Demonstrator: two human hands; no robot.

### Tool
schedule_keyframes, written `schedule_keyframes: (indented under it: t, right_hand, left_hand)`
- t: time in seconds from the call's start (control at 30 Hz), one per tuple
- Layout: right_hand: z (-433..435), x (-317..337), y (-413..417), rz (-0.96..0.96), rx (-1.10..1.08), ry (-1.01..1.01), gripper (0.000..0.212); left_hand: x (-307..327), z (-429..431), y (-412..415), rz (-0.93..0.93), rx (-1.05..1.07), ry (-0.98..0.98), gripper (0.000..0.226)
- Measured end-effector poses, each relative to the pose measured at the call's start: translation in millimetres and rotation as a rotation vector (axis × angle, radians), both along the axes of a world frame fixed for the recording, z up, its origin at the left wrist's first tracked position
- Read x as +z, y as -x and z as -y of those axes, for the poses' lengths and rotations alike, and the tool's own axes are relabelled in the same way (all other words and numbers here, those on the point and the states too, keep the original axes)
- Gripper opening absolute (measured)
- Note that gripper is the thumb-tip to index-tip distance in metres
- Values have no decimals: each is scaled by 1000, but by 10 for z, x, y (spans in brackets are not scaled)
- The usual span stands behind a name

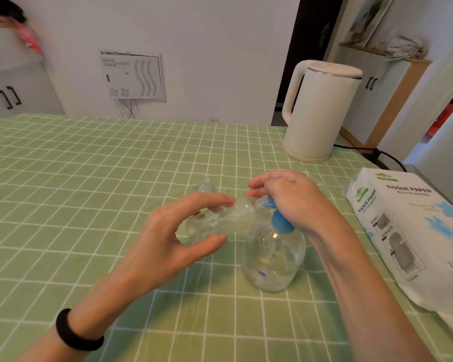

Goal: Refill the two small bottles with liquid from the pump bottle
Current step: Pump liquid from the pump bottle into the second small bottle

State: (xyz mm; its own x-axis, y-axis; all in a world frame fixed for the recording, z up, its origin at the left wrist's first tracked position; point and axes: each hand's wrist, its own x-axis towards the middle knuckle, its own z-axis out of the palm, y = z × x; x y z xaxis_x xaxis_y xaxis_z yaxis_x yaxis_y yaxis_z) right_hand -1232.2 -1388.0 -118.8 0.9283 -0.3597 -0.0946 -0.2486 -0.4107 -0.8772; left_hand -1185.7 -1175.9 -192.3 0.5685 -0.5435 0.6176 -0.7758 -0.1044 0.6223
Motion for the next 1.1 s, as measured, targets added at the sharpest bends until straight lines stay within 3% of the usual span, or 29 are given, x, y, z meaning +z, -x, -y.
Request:
schedule_keyframes:
  t: [0.27, 1.1]
  right_hand:
    - [22, 36, 5, 101, -21, 24, 31]
    - [18, 12, 15, 27, -19, 13, 30]
  left_hand:
    - [6, -8, 7, 0, -6, 4, 49]
    - [65, -47, -16, -29, -25, -48, 46]
